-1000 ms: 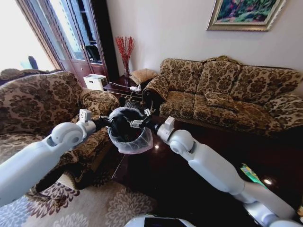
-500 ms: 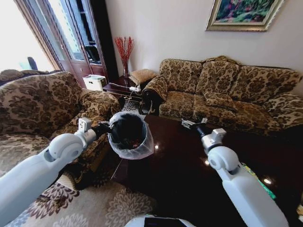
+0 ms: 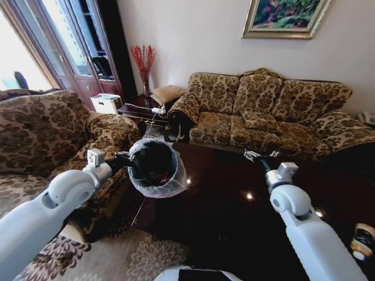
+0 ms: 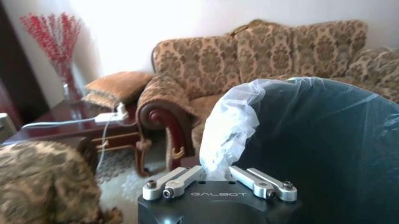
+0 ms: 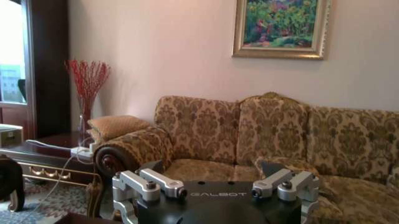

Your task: Move to the front of the table and place the trash on the table into the trash bin.

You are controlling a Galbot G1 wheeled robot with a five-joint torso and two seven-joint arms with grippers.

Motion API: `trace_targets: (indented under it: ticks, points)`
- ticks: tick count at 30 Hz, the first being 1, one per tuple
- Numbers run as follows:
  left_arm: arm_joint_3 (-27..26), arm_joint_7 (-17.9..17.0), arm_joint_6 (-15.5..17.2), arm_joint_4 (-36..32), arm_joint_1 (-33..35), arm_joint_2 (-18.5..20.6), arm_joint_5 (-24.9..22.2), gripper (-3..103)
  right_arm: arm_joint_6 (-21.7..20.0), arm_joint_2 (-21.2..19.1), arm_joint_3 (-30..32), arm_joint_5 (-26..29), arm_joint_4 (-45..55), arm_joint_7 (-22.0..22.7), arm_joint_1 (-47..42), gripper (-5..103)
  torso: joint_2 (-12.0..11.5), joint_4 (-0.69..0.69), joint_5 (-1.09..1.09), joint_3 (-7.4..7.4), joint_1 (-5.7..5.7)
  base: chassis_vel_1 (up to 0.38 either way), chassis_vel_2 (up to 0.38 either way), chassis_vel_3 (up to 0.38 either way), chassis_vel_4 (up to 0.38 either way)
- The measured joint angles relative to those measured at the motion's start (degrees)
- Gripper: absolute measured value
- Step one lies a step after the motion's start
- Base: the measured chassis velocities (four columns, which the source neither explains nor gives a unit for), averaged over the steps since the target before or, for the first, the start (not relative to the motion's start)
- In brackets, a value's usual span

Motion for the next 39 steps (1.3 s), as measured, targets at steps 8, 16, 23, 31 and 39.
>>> trace_targets:
  ticks: [8,16,23,31,39]
  points:
    - [-1.2,-0.4,-1.4,-0.7,1.7,-0.2,-0.2,2,-0.5,0.5,-0.2,-0.1,-0.3,-0.8,0.1,100,0.0,-0.02,0.01,0.0,0.01,-0.175,-0.168,0.044,0.032]
    - [-2.7,-0.5,-1.5,-1.5,2.9,-0.1,-0.4,2,-0.5,0.9,-0.4,-0.3,-0.5,-0.9,-0.3,100,0.0,-0.01,0.02,0.0,0.01,-0.182,-0.214,0.181,0.209]
    - [-5.1,-0.4,-1.3,-2.8,5.2,-0.9,-0.6,2,-0.8,1.6,-1.4,-0.5,-2.6,-0.8,-0.3,100,0.0,0.0,0.0,0.0,0.0,-0.165,-0.21,0.162,0.206]
    - [-5.4,-0.4,-0.6,-3.9,5.8,-1.5,-0.8,2,-1.4,2.5,-2.3,-2.3,-7.3,-2.0,-1.4,100,0.0,-0.02,0.04,0.0,0.0,-0.152,-0.195,0.149,0.182]
    - [-5.4,-0.6,-0.4,-5.0,6.3,-2.0,-0.9,2,-5.3,3.3,-1.0,-2.0,-19.8,-6.3,-2.6,100,0.0,-0.02,-0.01,0.0,0.0,-0.047,-0.054,0.043,0.033]
